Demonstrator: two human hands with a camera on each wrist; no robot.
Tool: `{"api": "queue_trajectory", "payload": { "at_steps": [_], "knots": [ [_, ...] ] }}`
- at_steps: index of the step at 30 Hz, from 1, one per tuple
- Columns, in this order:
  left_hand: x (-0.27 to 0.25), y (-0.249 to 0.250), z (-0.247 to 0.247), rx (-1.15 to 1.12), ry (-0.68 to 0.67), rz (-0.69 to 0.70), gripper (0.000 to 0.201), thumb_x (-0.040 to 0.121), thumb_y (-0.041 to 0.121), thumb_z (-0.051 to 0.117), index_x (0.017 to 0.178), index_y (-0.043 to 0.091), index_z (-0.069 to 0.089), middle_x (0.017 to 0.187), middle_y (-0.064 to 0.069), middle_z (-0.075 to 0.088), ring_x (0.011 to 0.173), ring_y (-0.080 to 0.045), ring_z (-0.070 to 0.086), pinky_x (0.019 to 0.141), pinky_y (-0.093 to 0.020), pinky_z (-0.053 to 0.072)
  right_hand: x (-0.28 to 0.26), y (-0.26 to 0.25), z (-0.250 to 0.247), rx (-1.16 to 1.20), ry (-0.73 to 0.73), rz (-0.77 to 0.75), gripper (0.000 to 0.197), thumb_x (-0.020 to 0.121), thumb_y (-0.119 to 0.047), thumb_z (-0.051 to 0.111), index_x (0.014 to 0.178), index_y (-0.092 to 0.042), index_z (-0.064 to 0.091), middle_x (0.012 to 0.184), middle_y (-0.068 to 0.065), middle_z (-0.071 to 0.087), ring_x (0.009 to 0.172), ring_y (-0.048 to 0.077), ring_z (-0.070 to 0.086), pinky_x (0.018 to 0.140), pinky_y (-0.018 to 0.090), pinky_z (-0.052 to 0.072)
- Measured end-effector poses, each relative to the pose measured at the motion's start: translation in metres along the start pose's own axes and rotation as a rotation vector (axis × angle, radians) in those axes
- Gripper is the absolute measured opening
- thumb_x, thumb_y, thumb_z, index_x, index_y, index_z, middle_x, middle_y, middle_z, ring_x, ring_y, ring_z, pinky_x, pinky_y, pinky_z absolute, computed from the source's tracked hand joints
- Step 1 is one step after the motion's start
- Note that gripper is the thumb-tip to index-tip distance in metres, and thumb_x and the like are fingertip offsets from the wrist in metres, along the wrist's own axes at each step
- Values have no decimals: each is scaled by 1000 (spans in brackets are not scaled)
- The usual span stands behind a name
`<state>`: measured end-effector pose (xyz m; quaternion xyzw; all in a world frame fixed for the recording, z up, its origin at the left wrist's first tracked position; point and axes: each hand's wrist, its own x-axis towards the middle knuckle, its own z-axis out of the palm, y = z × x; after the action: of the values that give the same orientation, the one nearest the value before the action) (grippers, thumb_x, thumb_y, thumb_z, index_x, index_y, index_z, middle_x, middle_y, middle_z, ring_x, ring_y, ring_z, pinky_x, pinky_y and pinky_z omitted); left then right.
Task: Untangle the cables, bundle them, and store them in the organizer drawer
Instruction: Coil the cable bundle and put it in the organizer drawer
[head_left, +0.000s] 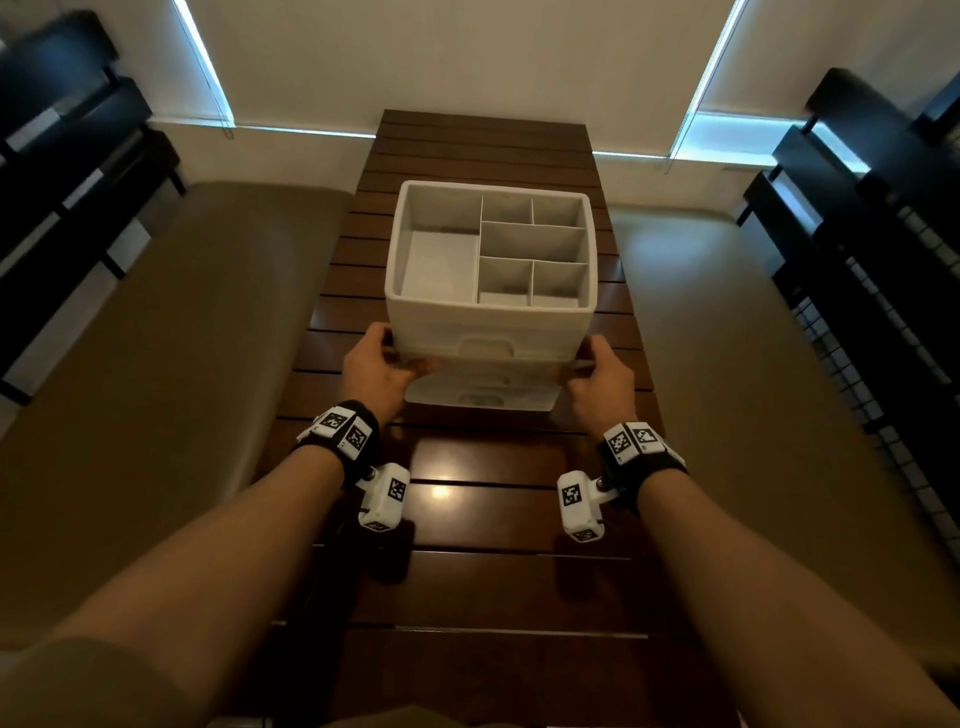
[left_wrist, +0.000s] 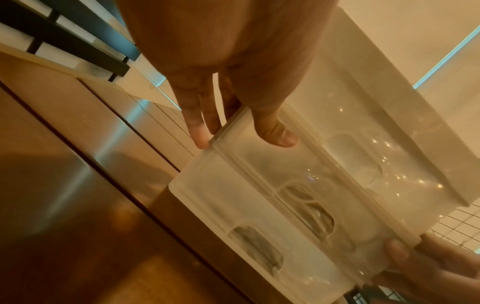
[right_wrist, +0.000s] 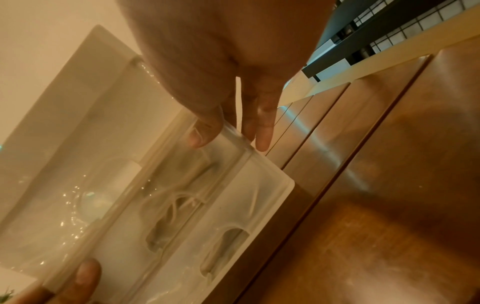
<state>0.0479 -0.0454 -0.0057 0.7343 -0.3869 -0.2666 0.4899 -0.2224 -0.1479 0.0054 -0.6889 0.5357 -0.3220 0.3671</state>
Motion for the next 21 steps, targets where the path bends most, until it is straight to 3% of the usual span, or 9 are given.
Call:
{"api": "queue_trajectory", "payload": {
  "at_steps": [2, 4, 5, 7, 8, 10, 15, 18, 21],
  "knots": [
    [-2, 1, -2, 1, -43, -21, 58, 81, 21, 90, 128, 20, 57, 122, 2, 64, 112, -17, 63, 99, -38, 56, -6, -3, -1, 26, -7, 11, 38, 93, -6, 72, 129, -13, 61, 111, -9, 63, 104, 12, 63, 82, 16, 52],
    [-10, -1, -7, -57, -89, -57, 74, 85, 20, 87, 148, 18, 48, 137, 5, 58, 125, -14, 57, 107, -35, 50, -16, 0, -1, 148, -13, 82, 54, 96, -7, 69, 146, -17, 51, 124, -13, 59, 113, 5, 60, 88, 11, 48],
    [-15, -3, -9, -124, -106, -68, 79, 89, 20, 83, 156, 19, 41, 143, 7, 53, 131, -11, 53, 110, -33, 46, -21, 3, 1, 214, -27, 115, 62, 98, -10, 66, 155, -18, 42, 135, -12, 57, 122, 6, 57, 96, 15, 48],
    [-26, -7, -9, -228, -172, -64, 72, 99, 18, 71, 161, 24, 36, 148, 13, 52, 136, -5, 51, 113, -29, 43, -32, 9, 10, 289, -118, 146, 67, 104, -18, 60, 163, -22, 29, 153, -5, 51, 136, 13, 52, 114, 34, 45],
    [-31, -9, -8, -245, -199, -54, 67, 102, 18, 66, 162, 27, 36, 147, 14, 55, 135, -3, 53, 112, -27, 43, -36, 12, 16, 315, -179, 163, 68, 105, -20, 57, 165, -25, 24, 154, -5, 51, 136, 14, 52, 118, 40, 42],
    [-34, -14, -3, -252, -202, -53, 65, 105, 17, 60, 162, 32, 34, 142, 16, 58, 130, 1, 54, 109, -24, 43, -41, 16, 27, 361, -215, 193, 71, 107, -19, 53, 166, -29, 16, 146, -11, 56, 127, 9, 56, 115, 37, 44],
    [-26, -18, -4, -105, -126, 6, 61, 103, 16, 65, 158, 29, 43, 139, 7, 64, 124, -4, 60, 108, -26, 46, -25, 18, 26, 171, 68, 126, 48, 102, -12, 59, 148, -23, 56, 137, -2, 66, 126, 16, 61, 109, 38, 50],
    [-19, -18, -7, 20, -56, 95, 57, 96, 12, 73, 149, 27, 57, 123, 4, 71, 113, -9, 66, 101, -23, 50, -12, 13, 21, 77, 128, 92, 42, 96, 0, 60, 136, -12, 66, 129, 5, 67, 120, 22, 63, 100, 28, 47],
    [-10, -12, -10, 115, -4, 126, 45, 94, 14, 76, 137, 23, 68, 106, 4, 73, 101, -13, 68, 94, -22, 52, -3, 12, 14, 32, 89, 89, 42, 92, 5, 61, 129, -13, 70, 126, 5, 67, 117, 23, 64, 101, 29, 49]
  ]
}}
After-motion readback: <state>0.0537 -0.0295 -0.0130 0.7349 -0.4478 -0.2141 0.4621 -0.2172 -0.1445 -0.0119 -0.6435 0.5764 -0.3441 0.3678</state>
